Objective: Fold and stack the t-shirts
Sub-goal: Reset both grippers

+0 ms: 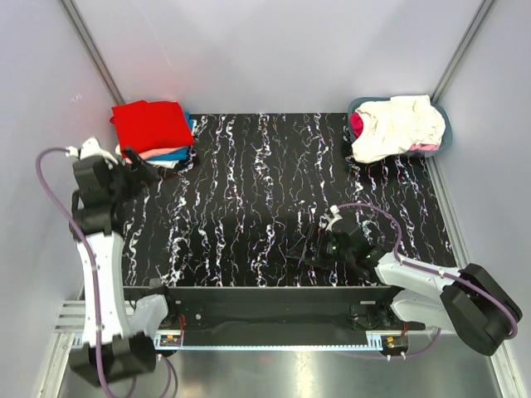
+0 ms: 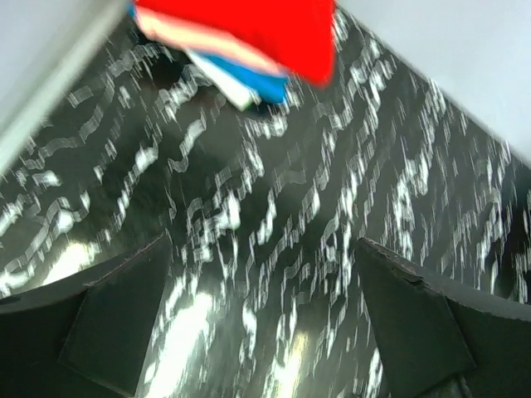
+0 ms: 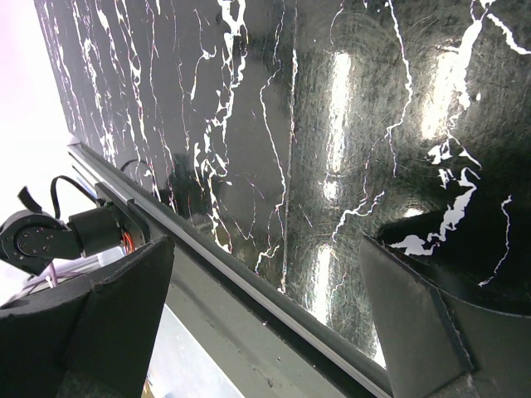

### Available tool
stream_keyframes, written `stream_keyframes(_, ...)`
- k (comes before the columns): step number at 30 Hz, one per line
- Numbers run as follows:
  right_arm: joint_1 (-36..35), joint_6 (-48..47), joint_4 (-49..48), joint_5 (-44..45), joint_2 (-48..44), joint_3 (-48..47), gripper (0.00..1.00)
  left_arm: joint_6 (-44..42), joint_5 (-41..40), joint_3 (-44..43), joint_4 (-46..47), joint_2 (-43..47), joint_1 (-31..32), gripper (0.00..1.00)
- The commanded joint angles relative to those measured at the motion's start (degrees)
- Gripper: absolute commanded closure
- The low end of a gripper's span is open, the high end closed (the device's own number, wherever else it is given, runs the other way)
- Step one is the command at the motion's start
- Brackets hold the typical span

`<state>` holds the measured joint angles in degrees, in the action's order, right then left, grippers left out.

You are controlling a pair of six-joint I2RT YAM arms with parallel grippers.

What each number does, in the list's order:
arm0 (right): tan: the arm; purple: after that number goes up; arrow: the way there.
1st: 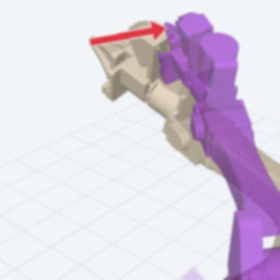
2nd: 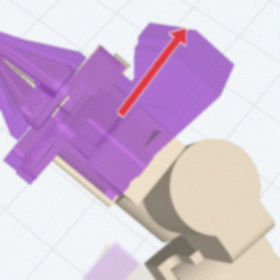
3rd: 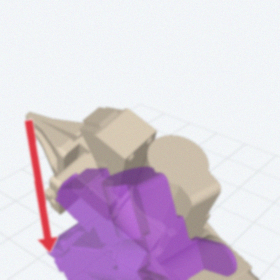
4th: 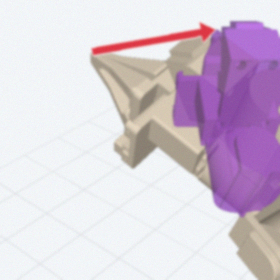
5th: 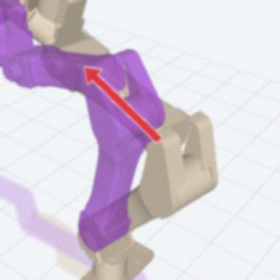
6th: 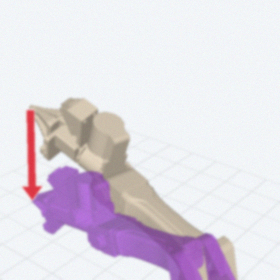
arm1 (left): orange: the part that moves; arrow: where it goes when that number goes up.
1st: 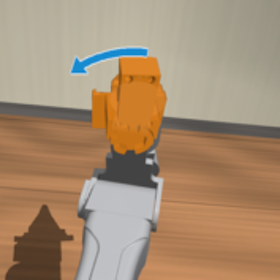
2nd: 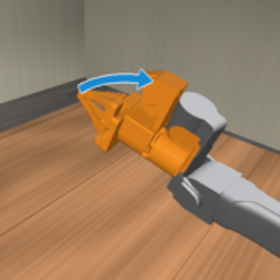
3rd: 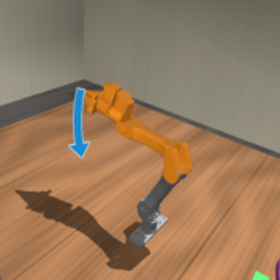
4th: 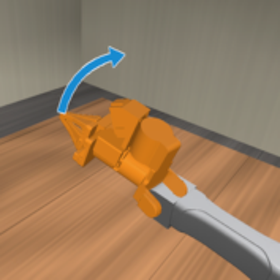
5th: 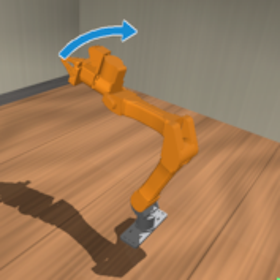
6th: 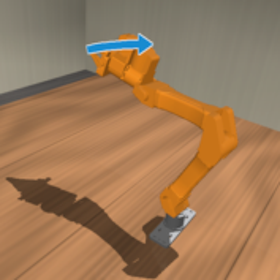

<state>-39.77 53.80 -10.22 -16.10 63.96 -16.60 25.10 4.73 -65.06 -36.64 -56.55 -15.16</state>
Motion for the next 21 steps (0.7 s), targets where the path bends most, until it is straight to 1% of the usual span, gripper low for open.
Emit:
stream_keyframes(1,-0.4,-0.8,-0.2,0.0,-0.2,-1.7,0.0,-4.1,10.3,5.8,-1.0,9.2,1.2,0.01)
stream_keyframes(2,-0.4,-0.8,-0.2,0.0,-0.2,-1.7,0.0,-4.0,11.3,7.4,-1.3,12.7,1.2,0.01)
stream_keyframes(3,-0.4,-0.7,-0.2,0.1,-0.1,-1.8,0.0,-3.7,11.8,10.4,-3.0,14.2,1.2,0.01)
stream_keyframes(6,-0.4,-0.5,0.2,-0.1,-0.1,-1.9,0.0,-3.9,13.5,16.0,-4.7,19.5,1.2,0.01)
stream_keyframes(8,-0.4,-0.4,0.3,0.0,-0.4,-1.8,0.0,-4.4,14.9,17.6,-4.9,22.2,1.2,0.01)
stream_keyframes(12,-0.4,-0.2,0.4,0.0,-0.6,-1.7,0.0,-5.8,16.4,16.9,-5.3,22.5,1.2,0.01)
stream_keyframes(14,-0.3,-0.2,0.4,0.0,-0.3,-1.9,0.0,-4.5,16.9,18.6,-3.2,22.6,1.1,0.01)
stream_keyframes(15,-0.5,-0.2,0.5,0.0,-0.1,-1.9,0.0,-4.4,18.9,18.7,-2.9,22.5,1.2,0.01)
stream_keyframes(17,-0.5,-0.3,0.6,-0.1,-0.2,-2.0,0.0,-3.3,20.4,20.3,-0.6,22.4,1.2,0.01)
stream_keyframes(21,-0.4,-0.3,0.9,-0.3,0.0,-2.2,0.0,-3.6,21.8,20.2,-0.6,21.8,1.2,0.01)
